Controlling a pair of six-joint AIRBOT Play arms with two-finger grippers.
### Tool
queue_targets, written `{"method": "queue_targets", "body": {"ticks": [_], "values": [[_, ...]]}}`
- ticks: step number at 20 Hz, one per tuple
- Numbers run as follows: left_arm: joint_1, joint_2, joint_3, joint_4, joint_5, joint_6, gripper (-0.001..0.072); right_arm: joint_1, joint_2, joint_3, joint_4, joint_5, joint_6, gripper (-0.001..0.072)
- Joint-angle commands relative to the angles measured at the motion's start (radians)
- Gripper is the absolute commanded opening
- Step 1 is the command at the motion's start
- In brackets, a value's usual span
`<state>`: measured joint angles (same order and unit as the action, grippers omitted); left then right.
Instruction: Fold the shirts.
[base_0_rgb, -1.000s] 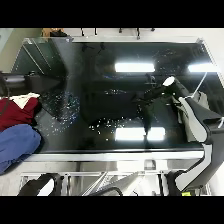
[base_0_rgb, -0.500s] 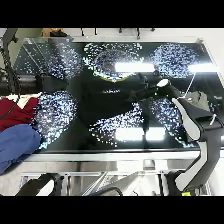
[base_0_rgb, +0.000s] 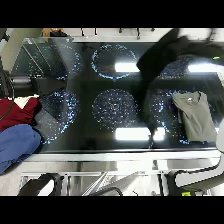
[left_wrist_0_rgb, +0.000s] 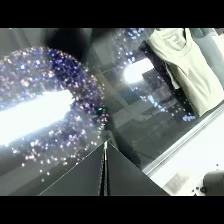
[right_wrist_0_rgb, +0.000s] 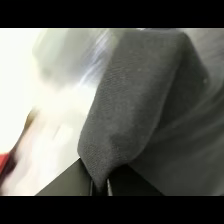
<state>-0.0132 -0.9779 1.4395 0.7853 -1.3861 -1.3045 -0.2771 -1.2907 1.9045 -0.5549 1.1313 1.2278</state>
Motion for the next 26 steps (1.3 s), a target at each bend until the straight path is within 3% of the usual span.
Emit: {"method": "queue_targets", "body": {"ticks": [1, 3, 10, 13, 18, 24, 25, 26], "values": [[-0.001, 0.01, 0.0, 0.001, -0.001, 0.002, 0.0017, -0.218, 0.011, 0.06, -0.096, -0.033, 0.173, 0.0022], [-0.001, 0.01, 0.0, 0.001, -0.002, 0.002, 0.0017, -0.31, 0.006, 0.06, -0.177, -0.011, 0.272, 0.0022], [-0.001, 0.01, 0.0, 0.001, -0.002, 0.003, 0.0017, -0.434, 0.032, 0.06, -0.572, 0.27, 0.713, 0.0022], [-0.001, 0.01, 0.0, 0.001, -0.002, 0.011, 0.0017, -0.434, 0.078, 0.06, -0.764, 0.346, 0.758, 0.0023], [-0.001, 0.01, 0.0, 0.001, -0.002, 0.022, 0.0017, -0.434, 0.097, 0.027, -1.026, 0.64, 0.771, 0.0022], [-0.001, 0.01, 0.0, 0.0, -0.046, 0.021, 0.0017, -0.434, 0.194, -0.25, -1.06, 0.672, 0.77, 0.0031], [-0.001, 0.01, 0.0, 0.0, -0.056, 0.022, 0.0017, -0.434, 0.208, -0.317, -1.07, 0.672, 0.771, 0.008], [-0.001, 0.01, 0.0, 0.0, -0.068, 0.021, 0.0017, -0.434, 0.215, -0.376, -1.072, 0.673, 0.766, 0.0324]]}}
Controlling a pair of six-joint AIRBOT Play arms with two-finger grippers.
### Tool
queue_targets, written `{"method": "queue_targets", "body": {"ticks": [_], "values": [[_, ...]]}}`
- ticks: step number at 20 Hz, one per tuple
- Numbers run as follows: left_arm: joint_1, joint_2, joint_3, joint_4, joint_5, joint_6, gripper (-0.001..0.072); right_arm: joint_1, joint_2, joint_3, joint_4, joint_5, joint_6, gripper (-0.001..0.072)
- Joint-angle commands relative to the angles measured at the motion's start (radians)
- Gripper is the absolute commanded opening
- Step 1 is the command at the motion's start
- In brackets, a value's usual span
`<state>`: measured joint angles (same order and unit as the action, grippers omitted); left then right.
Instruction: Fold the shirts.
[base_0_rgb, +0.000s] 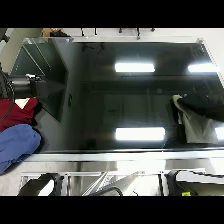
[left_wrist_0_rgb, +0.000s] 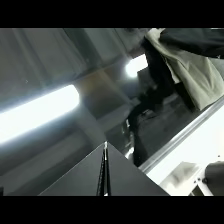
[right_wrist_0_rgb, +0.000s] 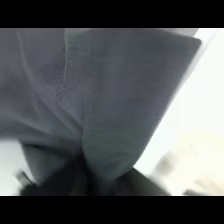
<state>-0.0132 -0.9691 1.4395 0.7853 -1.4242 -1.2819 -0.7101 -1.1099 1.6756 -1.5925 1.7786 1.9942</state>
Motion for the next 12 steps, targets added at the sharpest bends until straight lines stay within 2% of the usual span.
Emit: {"method": "queue_targets", "body": {"ticks": [1, 2, 5, 8, 10, 12], "values": [[-0.001, 0.001, 0.0, 0.0, -0.046, -0.001, 0.0017, 0.001, 0.037, -0.197, -0.028, 0.026, -0.021, 0.0664], [-0.001, 0.001, 0.0, 0.0, -0.054, -0.001, 0.0017, 0.002, 0.036, -0.235, -0.016, 0.034, -0.053, 0.0701], [-0.001, 0.001, 0.0, 0.0, -0.058, -0.002, 0.0017, 0.002, 0.043, -0.25, -0.008, 0.027, -0.068, 0.0701], [-0.001, 0.001, 0.0, 0.0, -0.04, -0.002, 0.0017, 0.002, 0.082, -0.24, 0.043, -0.064, -0.069, 0.07], [-0.001, 0.001, 0.0, 0.0, -0.017, -0.002, 0.0017, 0.002, 0.115, -0.24, 0.209, -0.166, -0.066, 0.07], [-0.001, 0.001, 0.0, 0.0, -0.016, -0.002, 0.0017, 0.024, 0.145, -0.241, 0.458, -0.277, -0.129, 0.07]]}}
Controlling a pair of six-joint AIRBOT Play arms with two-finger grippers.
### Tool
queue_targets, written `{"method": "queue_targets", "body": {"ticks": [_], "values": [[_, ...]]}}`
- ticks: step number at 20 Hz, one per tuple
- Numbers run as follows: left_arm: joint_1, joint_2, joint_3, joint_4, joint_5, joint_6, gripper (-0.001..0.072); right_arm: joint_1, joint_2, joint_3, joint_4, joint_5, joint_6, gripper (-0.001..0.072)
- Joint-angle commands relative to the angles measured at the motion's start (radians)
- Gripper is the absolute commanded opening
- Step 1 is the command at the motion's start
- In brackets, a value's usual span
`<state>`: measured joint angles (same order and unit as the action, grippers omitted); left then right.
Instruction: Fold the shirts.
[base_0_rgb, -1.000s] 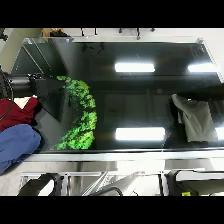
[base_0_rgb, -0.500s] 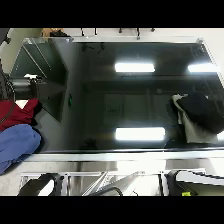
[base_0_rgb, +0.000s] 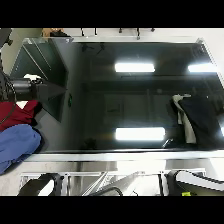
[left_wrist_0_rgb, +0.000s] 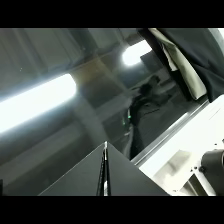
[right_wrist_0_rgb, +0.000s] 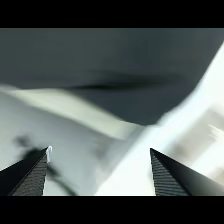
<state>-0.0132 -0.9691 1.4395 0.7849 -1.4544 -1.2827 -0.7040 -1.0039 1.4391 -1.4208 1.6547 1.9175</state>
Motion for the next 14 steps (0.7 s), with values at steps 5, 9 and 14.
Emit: {"method": "queue_targets", "body": {"ticks": [5, 9, 14], "values": [[-0.002, 0.055, -0.078, -0.001, 0.03, -0.027, 0.0017, 0.383, 0.127, -0.124, 0.386, -0.287, -0.165, 0.0699], [-0.007, 0.248, -0.395, -0.001, 0.046, -0.047, 0.0017, 0.779, 0.27, -0.462, 0.371, -0.509, -0.148, 0.0699], [-0.103, 0.468, -0.779, 0.0, 0.092, -0.095, 0.0017, 1.072, 0.323, -0.711, 0.384, -0.72, -0.112, 0.0671]]}}
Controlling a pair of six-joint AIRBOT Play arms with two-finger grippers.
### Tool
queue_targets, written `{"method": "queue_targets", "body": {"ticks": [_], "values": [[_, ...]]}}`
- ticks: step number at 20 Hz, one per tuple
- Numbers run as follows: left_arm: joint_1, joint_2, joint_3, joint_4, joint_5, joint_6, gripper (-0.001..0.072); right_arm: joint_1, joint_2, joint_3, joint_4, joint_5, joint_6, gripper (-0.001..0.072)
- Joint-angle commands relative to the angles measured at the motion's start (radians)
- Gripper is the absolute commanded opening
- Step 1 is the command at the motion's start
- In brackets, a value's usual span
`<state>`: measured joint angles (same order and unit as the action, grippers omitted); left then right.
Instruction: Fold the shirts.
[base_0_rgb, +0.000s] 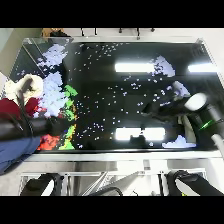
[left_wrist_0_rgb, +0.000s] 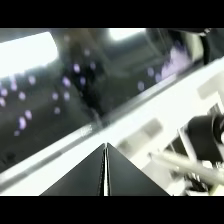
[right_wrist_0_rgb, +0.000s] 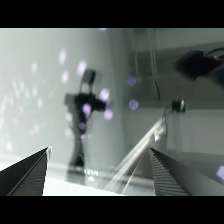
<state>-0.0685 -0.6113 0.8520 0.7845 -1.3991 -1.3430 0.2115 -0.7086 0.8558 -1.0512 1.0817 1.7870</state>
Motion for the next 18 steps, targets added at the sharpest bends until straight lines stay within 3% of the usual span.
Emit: {"method": "queue_targets", "body": {"ticks": [1, 2, 3, 5, 18], "values": [[-0.071, 0.138, -0.236, -0.001, 0.063, -0.039, 0.0017, 0.172, 0.021, -0.138, 0.023, -0.162, 0.019, 0.0444], [-0.09, 0.161, -0.268, -0.002, 0.088, -0.04, 0.0017, 0.173, 0.011, -0.14, 0.035, -0.166, 0.019, 0.014], [-0.111, 0.181, -0.293, -0.001, 0.111, -0.057, 0.0017, 0.172, 0.003, -0.14, 0.042, -0.178, 0.018, 0.0134], [-0.142, 0.202, -0.307, 0.0, 0.13, -0.08, 0.0017, 0.172, -0.004, -0.14, 0.042, -0.192, 0.014, 0.031], [-0.172, 0.035, -0.307, -0.001, 0.164, -0.06, 0.0017, 0.172, -0.003, -0.14, 0.05, -0.158, 0.015, 0.0303]]}}
